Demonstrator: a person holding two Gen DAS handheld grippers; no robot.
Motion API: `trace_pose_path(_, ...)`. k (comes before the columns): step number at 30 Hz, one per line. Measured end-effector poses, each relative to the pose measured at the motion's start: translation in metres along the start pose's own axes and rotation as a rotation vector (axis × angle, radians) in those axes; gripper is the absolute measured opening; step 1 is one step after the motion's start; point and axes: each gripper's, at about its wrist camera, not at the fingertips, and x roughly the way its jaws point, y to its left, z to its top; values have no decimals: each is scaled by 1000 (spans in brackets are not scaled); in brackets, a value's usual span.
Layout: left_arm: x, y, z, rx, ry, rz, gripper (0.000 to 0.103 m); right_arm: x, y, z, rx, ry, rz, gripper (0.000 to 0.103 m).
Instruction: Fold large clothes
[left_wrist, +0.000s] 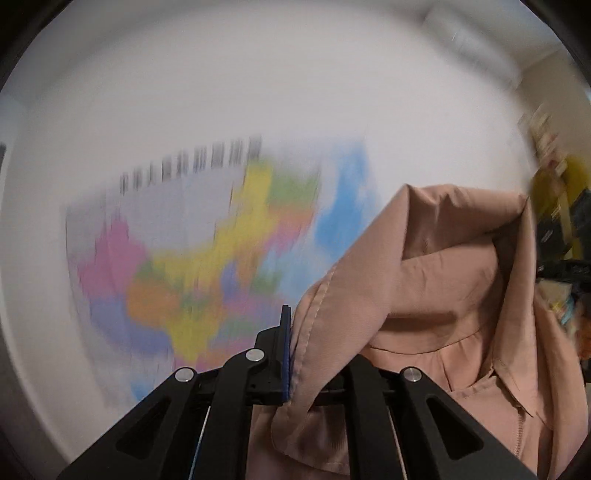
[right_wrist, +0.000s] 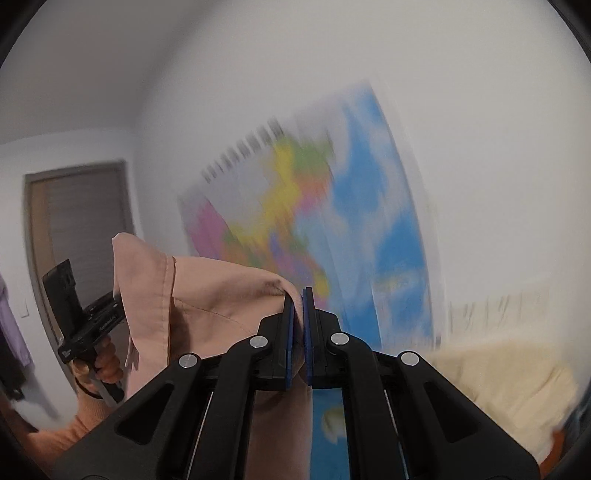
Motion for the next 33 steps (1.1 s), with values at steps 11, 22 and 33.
trace_pose_path(11, 250, -2, -243, -23, 640, 21, 5, 244, -155, -179, 242, 554, -218, 5)
trace_pose_path(22, 226, 86, -266, -131, 624, -200, 84, 266, -181, -203, 194, 639, -315, 51)
trace_pose_path(33, 196, 87, -355, -50, 840, -382, 90, 244, -112, -252, -69, 799, -299, 93)
